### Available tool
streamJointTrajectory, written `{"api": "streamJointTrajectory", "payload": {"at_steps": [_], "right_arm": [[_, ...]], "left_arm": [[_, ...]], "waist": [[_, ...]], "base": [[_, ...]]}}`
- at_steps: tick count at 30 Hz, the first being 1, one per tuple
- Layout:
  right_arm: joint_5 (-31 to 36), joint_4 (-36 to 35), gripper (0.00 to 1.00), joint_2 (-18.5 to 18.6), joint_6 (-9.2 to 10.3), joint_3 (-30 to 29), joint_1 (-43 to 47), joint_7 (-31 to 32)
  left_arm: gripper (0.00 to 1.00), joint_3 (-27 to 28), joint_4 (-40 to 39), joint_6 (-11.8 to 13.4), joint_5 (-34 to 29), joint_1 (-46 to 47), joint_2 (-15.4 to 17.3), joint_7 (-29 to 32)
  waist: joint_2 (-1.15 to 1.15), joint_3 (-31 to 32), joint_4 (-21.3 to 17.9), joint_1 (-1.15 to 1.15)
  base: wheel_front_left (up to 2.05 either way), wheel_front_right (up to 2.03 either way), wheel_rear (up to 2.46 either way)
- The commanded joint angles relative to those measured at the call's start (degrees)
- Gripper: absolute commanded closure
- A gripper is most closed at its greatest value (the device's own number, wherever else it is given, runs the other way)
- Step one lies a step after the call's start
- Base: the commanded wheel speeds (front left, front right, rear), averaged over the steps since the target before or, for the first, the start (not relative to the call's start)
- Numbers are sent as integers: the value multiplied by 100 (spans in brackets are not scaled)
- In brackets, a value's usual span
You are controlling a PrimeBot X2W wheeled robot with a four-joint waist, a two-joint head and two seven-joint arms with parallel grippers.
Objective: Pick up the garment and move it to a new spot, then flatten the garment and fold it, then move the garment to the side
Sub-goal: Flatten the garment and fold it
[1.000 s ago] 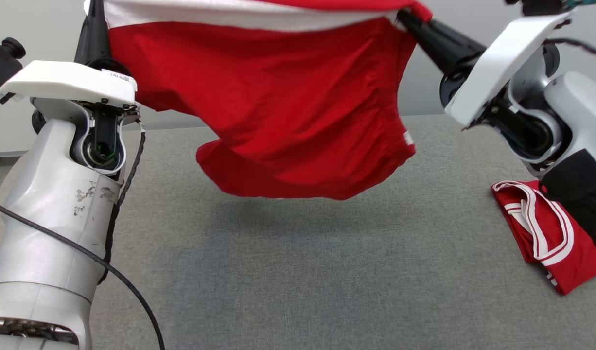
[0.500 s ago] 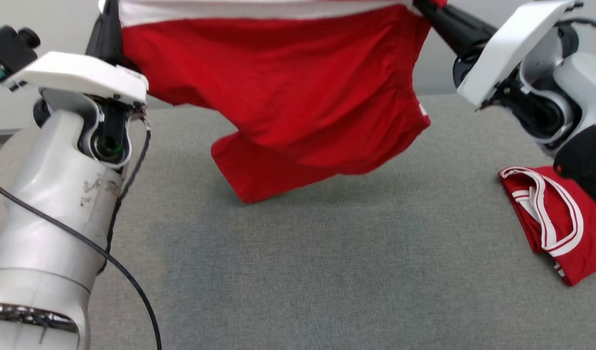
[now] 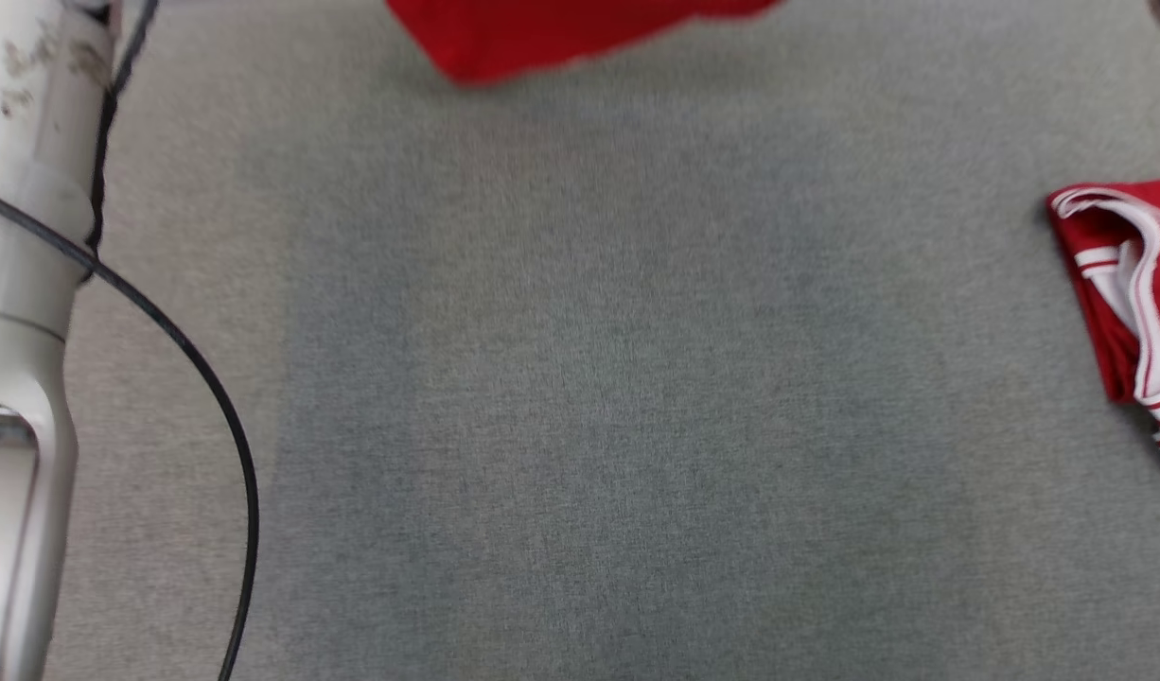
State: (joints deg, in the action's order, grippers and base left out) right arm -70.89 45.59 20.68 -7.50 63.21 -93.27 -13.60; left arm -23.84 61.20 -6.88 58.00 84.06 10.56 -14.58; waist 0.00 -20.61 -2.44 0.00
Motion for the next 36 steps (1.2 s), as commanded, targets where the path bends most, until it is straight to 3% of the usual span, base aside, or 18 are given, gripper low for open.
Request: {"api": "streamJointTrajectory", "payload": {"at_steps": [1,4,10,15,23,36], "right_arm": [[49,115,100,-55,3,-80,-132,-93],[496,397,100,-216,3,-735,-613,-174],[1679,228,100,-536,3,-2084,-239,-161],[2151,225,100,-767,3,-2445,371,-163],[1714,246,100,-762,3,-2184,1193,-164],[-86,-284,100,-335,3,-787,2010,120]], "left_arm": [[100,55,37,28,-39,160,13,-29],[100,442,-177,93,-217,700,-54,-60],[100,1382,-897,149,-973,483,-343,-58],[100,1858,-1098,56,-1577,9,-624,-59],[100,1945,-573,-62,-1862,-582,-733,-60],[100,1720,-306,-64,-1737,-1463,-635,-61]], "waist": [[0,-660,-94,0],[0,-1181,-56,0],[0,-1757,71,0],[0,-2030,171,0],[0,-2003,186,0],[0,-1385,156,0]], "base": [[0,0,0],[0,0,0],[0,0,0],[0,0,0],[0,0,0],[0,0,0]]}}
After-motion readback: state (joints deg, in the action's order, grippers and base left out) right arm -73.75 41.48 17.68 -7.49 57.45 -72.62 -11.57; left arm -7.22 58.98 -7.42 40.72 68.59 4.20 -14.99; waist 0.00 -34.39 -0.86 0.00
